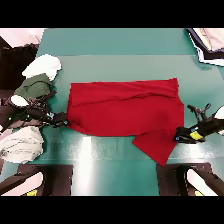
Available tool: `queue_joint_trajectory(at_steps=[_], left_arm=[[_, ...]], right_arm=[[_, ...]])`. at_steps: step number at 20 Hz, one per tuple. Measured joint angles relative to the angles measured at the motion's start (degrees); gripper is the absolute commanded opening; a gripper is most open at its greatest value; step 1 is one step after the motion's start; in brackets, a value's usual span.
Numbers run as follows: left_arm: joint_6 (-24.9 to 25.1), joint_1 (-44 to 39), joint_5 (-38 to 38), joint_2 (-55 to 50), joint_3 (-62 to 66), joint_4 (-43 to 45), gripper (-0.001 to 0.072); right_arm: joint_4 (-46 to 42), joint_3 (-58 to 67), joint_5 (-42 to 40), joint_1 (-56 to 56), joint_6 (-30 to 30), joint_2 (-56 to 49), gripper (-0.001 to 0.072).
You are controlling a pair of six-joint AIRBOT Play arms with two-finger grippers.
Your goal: Fold the shirts.
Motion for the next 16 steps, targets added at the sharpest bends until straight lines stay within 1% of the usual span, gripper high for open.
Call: queue_joint_trajectory(at_steps=[3, 7, 8, 9, 10, 13, 15, 16], left_arm=[[0.2, 0.0, 0.0, 0.0, 0.3, 0.0, 0.0022], [0.2, 0.0, -0.1, 0.0, 0.5, -0.1, 0.0022], [0.2, 0.0, -0.1, 0.0, 0.5, -0.1, 0.0022], [0.3, 0.0, -0.1, 0.0, 0.5, -0.1, 0.0021], [0.3, 0.0, -0.2, 0.0, 0.5, -0.1, 0.0021], [0.3, 0.0, -1.4, 0.1, 0.5, 0.3, 0.002], [0.2, 0.0, -2.9, 1.4, 0.5, 1.5, 0.002], [0.0, 0.0, -3.6, 2.9, 0.5, 2.3, 0.002]], right_arm=[[0.0, -2.9, -1.7, 0.0, 0.8, 0.4, 0.0334], [0.7, -4.1, -1.7, 0.0, 1.5, -3.0, 0.0331], [0.7, -4.2, -1.8, 0.0, 1.5, -4.0, 0.0269], [0.6, -4.3, -1.9, 0.0, 1.5, -4.8, 0.0123], [0.5, -4.4, -2.3, -0.1, 1.6, -5.5, 0.0021], [0.4, -3.6, -3.1, 0.0, 1.0, -5.6, 0.0017], [-0.9, -2.1, -4.7, 0.0, 0.5, -3.5, 0.0016], [-1.4, -1.2, -3.1, -0.1, 0.5, -1.9, 0.0016]])
